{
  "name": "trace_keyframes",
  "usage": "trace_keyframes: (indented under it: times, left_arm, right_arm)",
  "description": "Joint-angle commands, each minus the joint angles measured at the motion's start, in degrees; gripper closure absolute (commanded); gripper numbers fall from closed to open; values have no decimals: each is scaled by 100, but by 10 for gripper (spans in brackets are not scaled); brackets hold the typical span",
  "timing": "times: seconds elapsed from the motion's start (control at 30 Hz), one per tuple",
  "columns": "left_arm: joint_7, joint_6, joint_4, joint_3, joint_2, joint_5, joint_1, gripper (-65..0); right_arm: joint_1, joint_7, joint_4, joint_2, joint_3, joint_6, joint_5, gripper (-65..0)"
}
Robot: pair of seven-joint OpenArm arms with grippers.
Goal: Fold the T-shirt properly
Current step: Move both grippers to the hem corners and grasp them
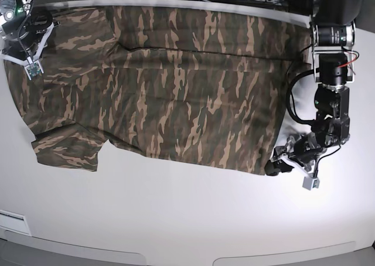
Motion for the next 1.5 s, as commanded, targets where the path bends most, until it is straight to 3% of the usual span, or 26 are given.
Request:
trace_keyframes:
  times: [0.0,0.23,0.4,0.5,0.6,0.87,1.03,1.23,1.33,1.47]
  left_arm:
    - [2,-20,-138,33,13,9,-210,-342]
    - [885,-295,-658,133,437,-295,-313,-342]
    - [1384,-389,-656,131,481,-680,-317,-340]
    - [1381,-136,-656,131,450,-675,-319,-227]
    - [1381,44,-656,131,433,-623,-317,0]
    - [1495,35,-656,131,369,-125,-317,0]
    - [1714,35,-656,131,354,39,-313,0]
    - [1784,33,-656,131,212,37,-317,0]
    - [1882,31,-656,131,129,24,-315,0]
    - [1895,4,-656,131,28,17,-315,0]
  right_arm:
    - [0,63,94,92,59,-46,-59,-181]
    - [15,76,94,94,59,-44,-61,-181]
    - [24,175,94,94,59,-46,-63,-181]
    - [229,170,94,94,59,-46,-70,-181]
    - [675,184,94,94,59,-140,-83,-181]
    - [2514,645,-356,92,59,-417,-90,-320]
    - [4037,726,-1904,90,59,343,1025,-319]
    - [5499,372,-4686,92,59,1683,2232,-319]
    - [6046,13,-5895,94,59,2269,2820,-319]
    - [6352,-179,-6859,87,59,2723,3587,-319]
